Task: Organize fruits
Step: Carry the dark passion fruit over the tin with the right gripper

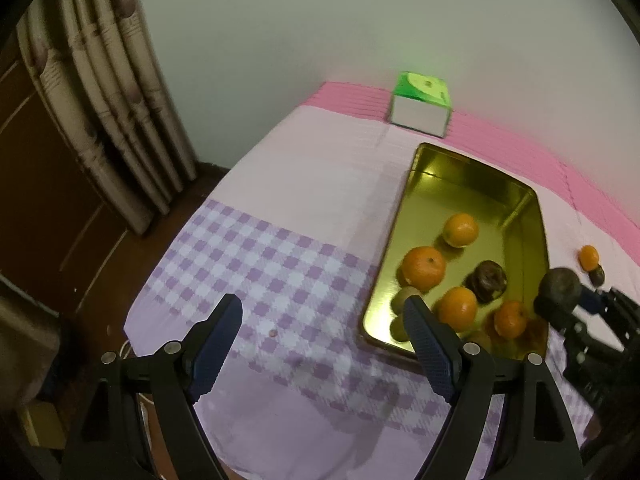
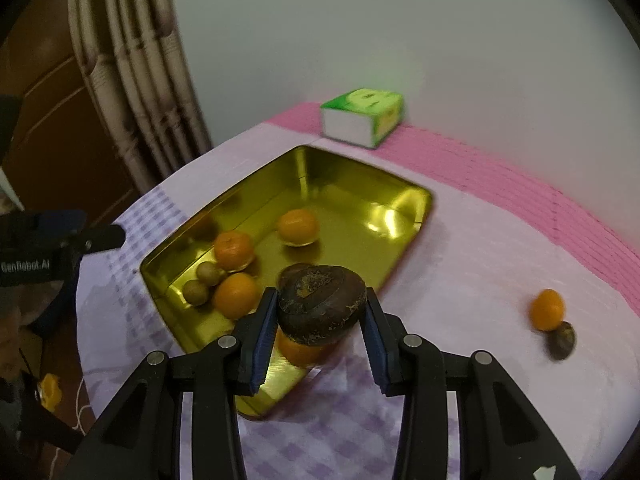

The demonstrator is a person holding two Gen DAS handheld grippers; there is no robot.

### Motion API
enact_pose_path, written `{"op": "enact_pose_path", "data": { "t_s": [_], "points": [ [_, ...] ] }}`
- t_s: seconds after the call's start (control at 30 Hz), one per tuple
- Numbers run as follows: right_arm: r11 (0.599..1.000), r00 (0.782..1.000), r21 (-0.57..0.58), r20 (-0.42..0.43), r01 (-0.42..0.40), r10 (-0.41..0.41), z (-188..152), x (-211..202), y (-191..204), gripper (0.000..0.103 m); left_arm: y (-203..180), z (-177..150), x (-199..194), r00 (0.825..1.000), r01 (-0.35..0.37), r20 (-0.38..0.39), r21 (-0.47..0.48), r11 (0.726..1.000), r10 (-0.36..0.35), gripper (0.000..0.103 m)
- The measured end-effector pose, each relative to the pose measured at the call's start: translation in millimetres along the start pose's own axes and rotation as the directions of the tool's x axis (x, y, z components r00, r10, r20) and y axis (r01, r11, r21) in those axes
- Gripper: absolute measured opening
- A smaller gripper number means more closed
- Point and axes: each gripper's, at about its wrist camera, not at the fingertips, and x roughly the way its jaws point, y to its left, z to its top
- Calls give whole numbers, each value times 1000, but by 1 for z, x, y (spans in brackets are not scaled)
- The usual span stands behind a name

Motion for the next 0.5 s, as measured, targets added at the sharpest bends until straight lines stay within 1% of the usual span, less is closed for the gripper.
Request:
{"op": "enact_pose_path", "data": {
  "t_s": [0.13, 0.5],
  "points": [
    [1000, 1000, -22, -19, -15, 14, -1, 13, 14, 37, 2, -1, 4, 1000, -3, -10, -5, 1000, 3, 82],
    [999, 998, -41, -64, -20, 18, -5, 38, 22, 37, 1, -2, 7, 1000, -3, -18, -1, 1000, 3, 82]
  ]
}}
